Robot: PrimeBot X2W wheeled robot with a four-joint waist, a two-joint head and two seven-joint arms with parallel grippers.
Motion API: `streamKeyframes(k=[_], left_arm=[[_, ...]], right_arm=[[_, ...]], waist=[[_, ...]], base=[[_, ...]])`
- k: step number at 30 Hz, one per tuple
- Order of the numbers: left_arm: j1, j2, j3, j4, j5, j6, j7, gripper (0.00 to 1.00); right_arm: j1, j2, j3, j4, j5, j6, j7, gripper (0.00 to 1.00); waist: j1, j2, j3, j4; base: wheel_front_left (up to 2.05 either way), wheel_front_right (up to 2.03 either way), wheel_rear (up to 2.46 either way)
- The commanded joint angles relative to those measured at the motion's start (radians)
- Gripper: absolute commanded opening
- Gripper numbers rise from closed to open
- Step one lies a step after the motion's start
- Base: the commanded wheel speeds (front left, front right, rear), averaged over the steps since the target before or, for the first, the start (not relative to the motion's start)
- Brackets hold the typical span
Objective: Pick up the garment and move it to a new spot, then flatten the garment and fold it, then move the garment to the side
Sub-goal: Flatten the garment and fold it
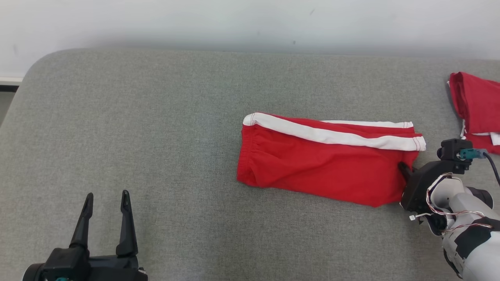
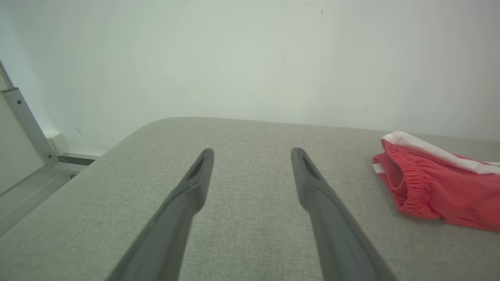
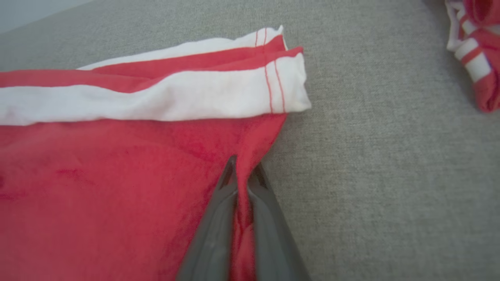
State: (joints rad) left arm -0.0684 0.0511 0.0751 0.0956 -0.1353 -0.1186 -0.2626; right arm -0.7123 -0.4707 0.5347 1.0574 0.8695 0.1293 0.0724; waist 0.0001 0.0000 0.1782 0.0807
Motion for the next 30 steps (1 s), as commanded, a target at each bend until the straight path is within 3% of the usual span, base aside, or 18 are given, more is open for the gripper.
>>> streamKeyframes(k=[1,7,17,30], left_arm=[[0.003,-0.001,0.000,0.003,-0.001,0.002,-0.003,1.00],[0.011,-0.001,0.001,0.006,0.000,0.001,-0.003,1.00],[0.046,-0.001,0.016,0.006,-0.011,0.007,-0.003,1.00],[0.022,-0.001,-0.014,0.012,-0.022,0.009,-0.003,1.00]], right_arm=[[0.022,0.001,0.008,0.017,0.002,0.001,0.015,0.00],[-0.007,-0.068,0.009,0.035,-0.014,-0.001,-0.025,0.00],[-0.034,-0.072,0.027,-0.047,0.002,0.000,-0.054,0.00],[-0.063,0.048,0.114,-0.286,0.027,0.000,0.008,0.00]], waist=[[-0.0001,0.0000,-0.009,-0.005],[-0.0001,0.0000,-0.034,-0.013],[-0.0001,0.0000,-0.064,-0.054],[-0.0001,0.0000,-0.062,-0.073]], base=[[0.00,0.00,0.00],[0.00,0.00,0.00],[0.00,0.00,0.00],[0.00,0.00,0.00]])
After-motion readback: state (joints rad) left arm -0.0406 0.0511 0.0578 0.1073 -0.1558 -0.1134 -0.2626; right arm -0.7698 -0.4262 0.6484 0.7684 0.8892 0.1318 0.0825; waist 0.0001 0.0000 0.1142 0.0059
